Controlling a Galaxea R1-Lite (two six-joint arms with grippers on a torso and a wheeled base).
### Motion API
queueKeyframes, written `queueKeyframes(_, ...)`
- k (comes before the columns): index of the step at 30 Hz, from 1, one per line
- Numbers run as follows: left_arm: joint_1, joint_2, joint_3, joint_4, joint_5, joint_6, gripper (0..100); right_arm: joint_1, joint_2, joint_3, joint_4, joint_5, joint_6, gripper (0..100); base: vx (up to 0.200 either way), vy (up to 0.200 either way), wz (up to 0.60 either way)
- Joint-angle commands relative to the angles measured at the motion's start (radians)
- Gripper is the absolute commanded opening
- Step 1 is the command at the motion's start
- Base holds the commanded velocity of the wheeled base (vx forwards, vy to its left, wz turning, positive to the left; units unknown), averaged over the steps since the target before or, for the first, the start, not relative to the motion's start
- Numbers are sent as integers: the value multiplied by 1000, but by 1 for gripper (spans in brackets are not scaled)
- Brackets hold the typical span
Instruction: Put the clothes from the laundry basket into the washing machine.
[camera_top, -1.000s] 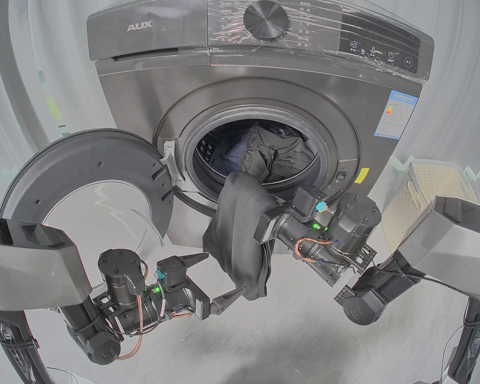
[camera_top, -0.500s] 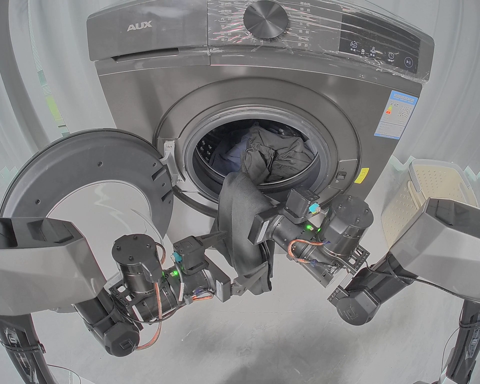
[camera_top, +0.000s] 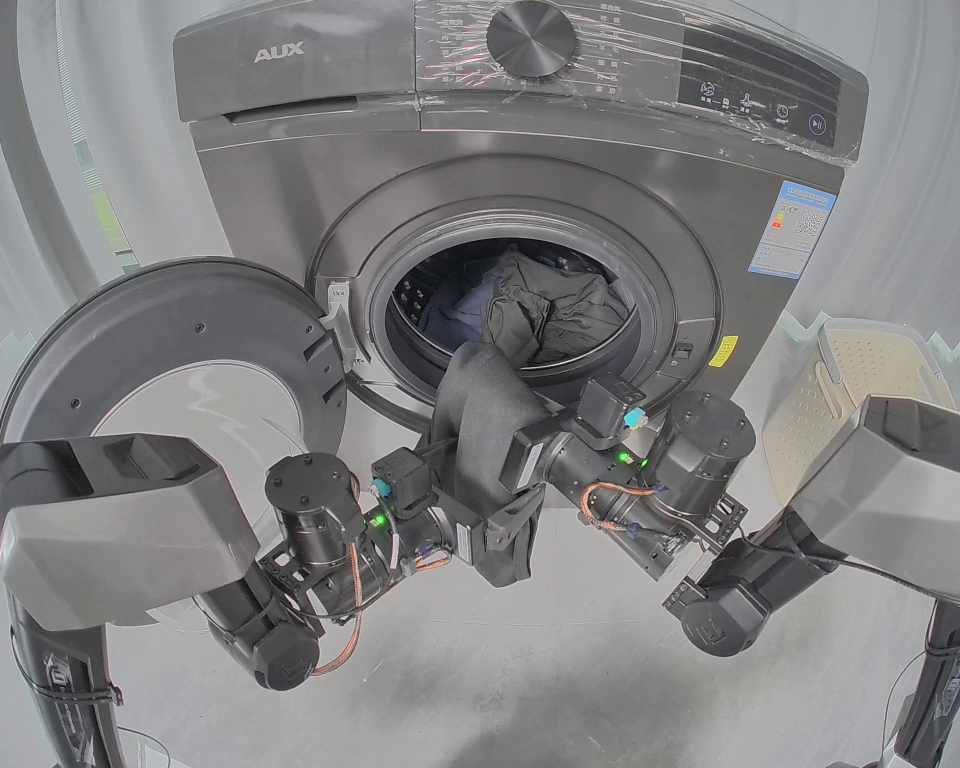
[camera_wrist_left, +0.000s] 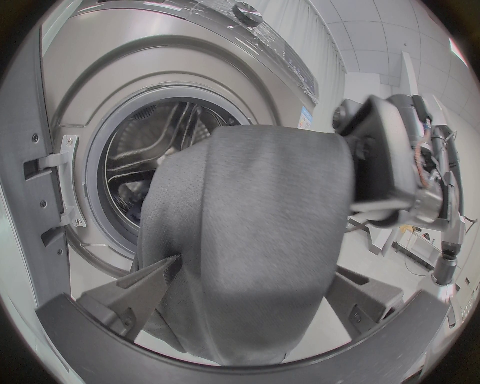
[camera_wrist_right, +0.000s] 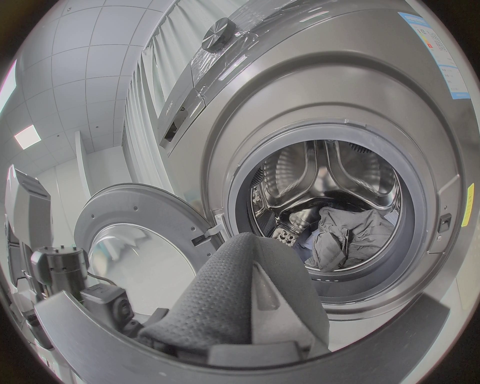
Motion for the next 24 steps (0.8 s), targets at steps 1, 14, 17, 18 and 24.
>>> queueKeyframes(1,16,39,-52,0,8,-4,100,25,-41,43,0,-8,6,0,0,0,0)
queueKeyframes(14,29,72,-111,0,44,-23,100,50,-87,100,5,-33,14,0,0,0,0)
queueKeyframes(17,36,79,-107,0,46,-22,100,51,-90,100,5,-33,16,0,0,0,0)
queueKeyframes(18,41,80,-105,0,47,-22,100,51,-90,100,4,-33,16,0,0,0,0)
queueKeyframes(24,55,77,-110,0,50,-23,0,47,-99,107,4,-33,20,0,0,0,0)
